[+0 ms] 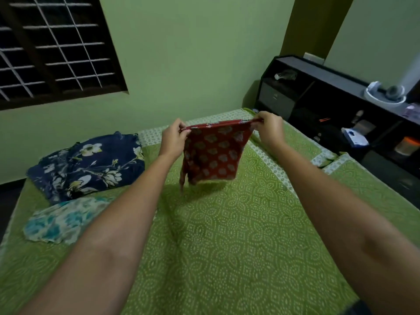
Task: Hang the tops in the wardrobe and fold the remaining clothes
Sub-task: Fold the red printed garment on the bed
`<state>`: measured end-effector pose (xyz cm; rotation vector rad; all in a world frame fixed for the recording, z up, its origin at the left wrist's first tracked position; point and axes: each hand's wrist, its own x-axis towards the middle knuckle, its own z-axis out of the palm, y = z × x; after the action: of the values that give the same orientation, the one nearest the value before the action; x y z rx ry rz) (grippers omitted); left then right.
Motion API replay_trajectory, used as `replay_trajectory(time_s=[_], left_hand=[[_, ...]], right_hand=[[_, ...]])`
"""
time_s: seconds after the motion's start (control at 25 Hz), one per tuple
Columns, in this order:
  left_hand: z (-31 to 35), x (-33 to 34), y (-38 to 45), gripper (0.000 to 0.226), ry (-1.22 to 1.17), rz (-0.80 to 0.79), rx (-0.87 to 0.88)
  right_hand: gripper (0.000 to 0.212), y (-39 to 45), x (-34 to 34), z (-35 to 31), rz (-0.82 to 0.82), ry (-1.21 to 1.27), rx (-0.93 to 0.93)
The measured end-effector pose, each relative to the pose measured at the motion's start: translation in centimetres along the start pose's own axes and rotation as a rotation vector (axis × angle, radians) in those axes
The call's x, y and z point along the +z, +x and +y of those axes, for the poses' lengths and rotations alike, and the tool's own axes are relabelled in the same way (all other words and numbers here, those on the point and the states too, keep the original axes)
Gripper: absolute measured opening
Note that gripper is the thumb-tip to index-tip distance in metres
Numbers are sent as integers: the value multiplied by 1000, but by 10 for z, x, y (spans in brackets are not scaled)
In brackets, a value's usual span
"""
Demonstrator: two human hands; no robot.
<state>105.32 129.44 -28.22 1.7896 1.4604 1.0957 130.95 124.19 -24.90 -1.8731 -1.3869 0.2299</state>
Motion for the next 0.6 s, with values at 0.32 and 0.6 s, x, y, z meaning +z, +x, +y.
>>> replay_trajectory(time_s=[0.32,0.6], left_hand=[[-196,134,-108,15,124,-365,-84],[-368,257,-226,21,643,-795,218]], right_hand=[[10,-108,136,212,-266,-114,67],[11,-245,258,415,-791,-314,-5]])
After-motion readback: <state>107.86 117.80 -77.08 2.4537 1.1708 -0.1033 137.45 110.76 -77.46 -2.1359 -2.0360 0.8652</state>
